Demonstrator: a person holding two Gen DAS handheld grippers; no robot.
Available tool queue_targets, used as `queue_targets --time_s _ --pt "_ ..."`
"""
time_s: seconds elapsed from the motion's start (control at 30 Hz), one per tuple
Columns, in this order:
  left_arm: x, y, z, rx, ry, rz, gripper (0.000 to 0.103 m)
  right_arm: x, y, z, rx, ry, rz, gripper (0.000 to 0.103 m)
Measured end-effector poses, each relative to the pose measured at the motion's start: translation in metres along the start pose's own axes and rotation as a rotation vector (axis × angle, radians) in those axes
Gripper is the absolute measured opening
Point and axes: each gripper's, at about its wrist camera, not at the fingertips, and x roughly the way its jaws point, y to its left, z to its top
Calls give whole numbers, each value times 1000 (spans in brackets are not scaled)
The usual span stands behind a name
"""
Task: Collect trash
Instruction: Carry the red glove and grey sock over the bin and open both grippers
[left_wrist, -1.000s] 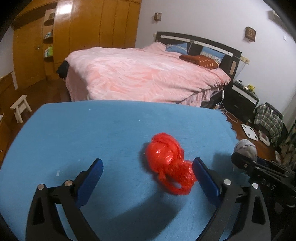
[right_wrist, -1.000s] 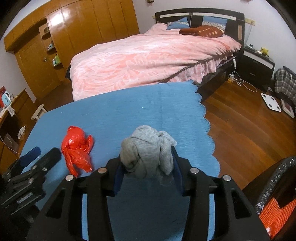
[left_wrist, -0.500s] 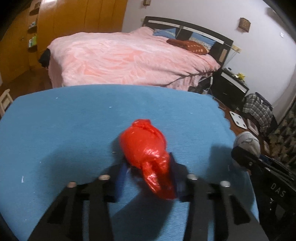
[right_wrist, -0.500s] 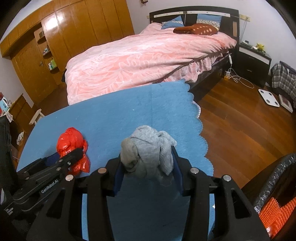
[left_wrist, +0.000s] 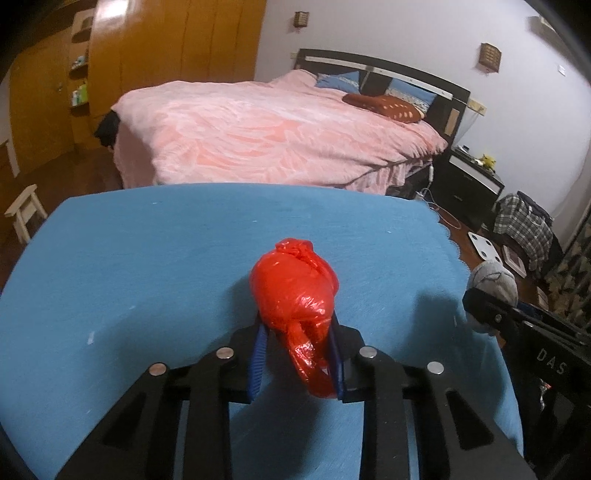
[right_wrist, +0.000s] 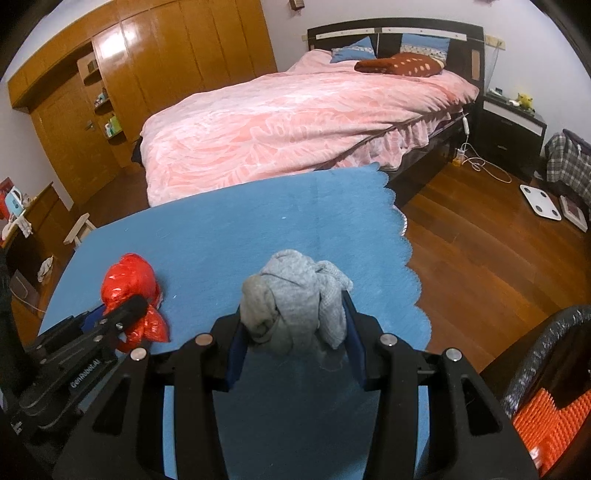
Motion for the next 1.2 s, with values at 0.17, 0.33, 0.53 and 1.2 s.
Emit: queue_targets --time_s 0.17,0.33,0.53,1.2 --pt "-20 8 -8 -6 -14 41 29 -8 9 -11 -26 14 15 44" --pt "-45 11 -15 -22 -24 64 29 -24 18 -20 -44 19 33 44" --pt "-80 7 -22 -34 -29 80 29 -58 25 -28 -80 -4 55 44" --pt "-182 -54 -32 27 -90 26 29 -193 6 -50 -125 -89 93 45"
